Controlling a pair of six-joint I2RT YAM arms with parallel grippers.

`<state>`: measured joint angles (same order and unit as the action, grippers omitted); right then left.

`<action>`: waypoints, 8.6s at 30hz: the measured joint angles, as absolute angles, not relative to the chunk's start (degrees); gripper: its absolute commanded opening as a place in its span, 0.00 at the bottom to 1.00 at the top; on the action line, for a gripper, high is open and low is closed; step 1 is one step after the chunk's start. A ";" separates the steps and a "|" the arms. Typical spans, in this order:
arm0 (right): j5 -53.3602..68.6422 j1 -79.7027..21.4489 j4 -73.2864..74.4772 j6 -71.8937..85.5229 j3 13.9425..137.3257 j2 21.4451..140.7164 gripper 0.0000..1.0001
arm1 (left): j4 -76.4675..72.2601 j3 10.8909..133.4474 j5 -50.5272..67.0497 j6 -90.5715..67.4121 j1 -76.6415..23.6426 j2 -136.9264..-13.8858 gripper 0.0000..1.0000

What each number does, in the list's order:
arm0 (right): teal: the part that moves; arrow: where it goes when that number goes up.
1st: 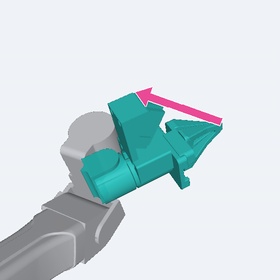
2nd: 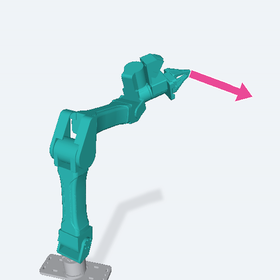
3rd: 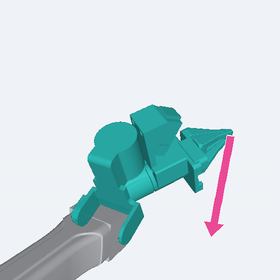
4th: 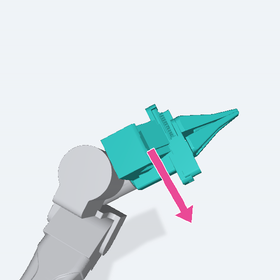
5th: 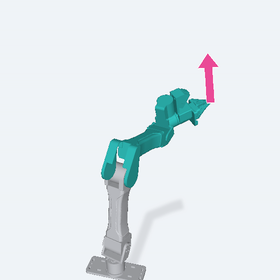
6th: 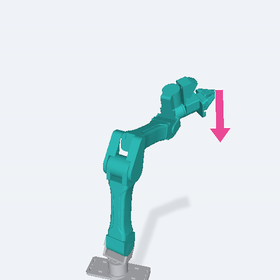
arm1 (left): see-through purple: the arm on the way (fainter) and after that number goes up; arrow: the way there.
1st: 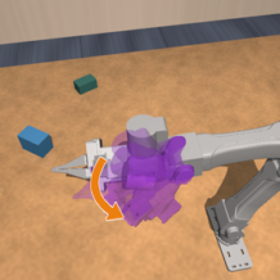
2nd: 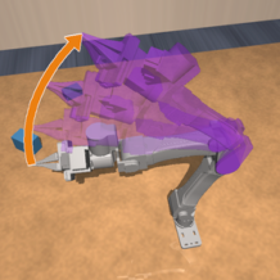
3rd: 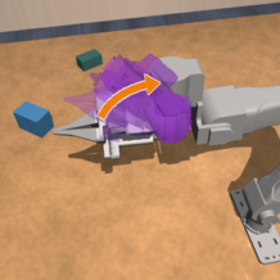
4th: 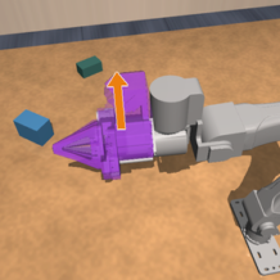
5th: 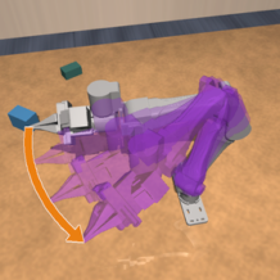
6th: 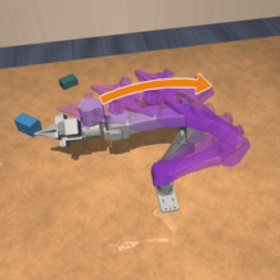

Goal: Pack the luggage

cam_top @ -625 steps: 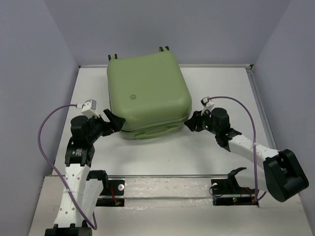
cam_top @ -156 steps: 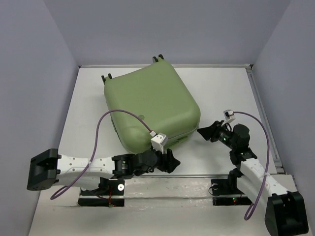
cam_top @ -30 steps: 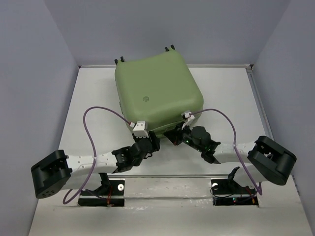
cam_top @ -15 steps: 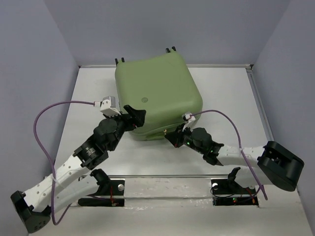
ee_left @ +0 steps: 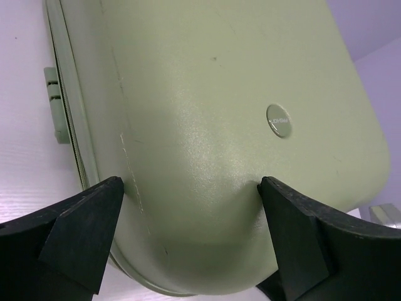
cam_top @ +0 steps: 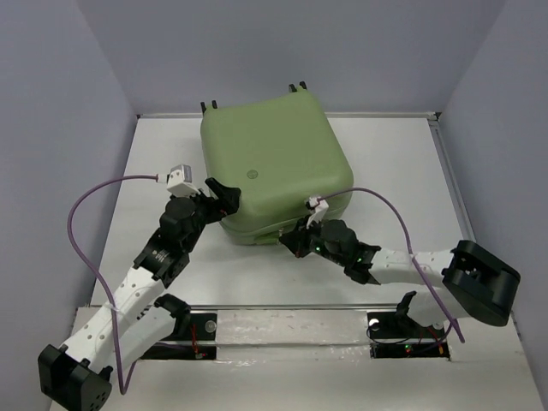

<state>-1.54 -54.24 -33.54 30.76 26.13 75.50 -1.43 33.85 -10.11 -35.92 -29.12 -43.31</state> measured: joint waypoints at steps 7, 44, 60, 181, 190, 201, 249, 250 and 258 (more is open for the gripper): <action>-6.94 -65.93 -32.01 28.99 39.75 88.47 0.07 | -6.74 31.53 -10.13 -36.62 -28.67 -43.62 0.99; -34.94 -63.33 7.35 57.71 32.97 63.77 0.81 | -1.02 61.52 -7.49 -32.80 -21.26 -64.01 0.99; -41.76 -56.29 4.43 77.47 32.86 73.14 0.61 | -0.56 61.54 -6.09 -31.88 -21.26 -64.07 0.99; 31.97 -20.01 -7.77 24.69 18.13 43.29 0.43 | -2.52 52.86 3.88 -33.47 -1.85 -46.00 0.99; 34.72 -24.58 -11.49 25.54 16.53 46.09 0.45 | -1.41 47.27 8.25 -28.69 -36.82 -40.23 0.99; 34.46 -26.02 -17.23 25.71 14.92 50.78 0.45 | 2.42 38.41 5.02 -25.89 -63.44 -51.07 0.99; -27.03 -70.26 -44.31 45.43 15.94 73.06 0.07 | 9.26 49.82 -9.47 -29.67 -63.42 -66.72 0.99; -27.83 -70.35 -45.95 46.28 15.73 73.71 0.07 | 9.58 50.37 -8.86 -30.00 -62.74 -66.72 0.99; -31.79 -71.13 -46.09 48.47 11.46 67.53 0.07 | 10.00 56.05 -1.63 -35.03 -39.09 -56.47 0.99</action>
<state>-31.79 -71.13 -46.09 48.47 11.46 67.53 10.00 56.05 -1.63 -35.03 -39.09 -56.47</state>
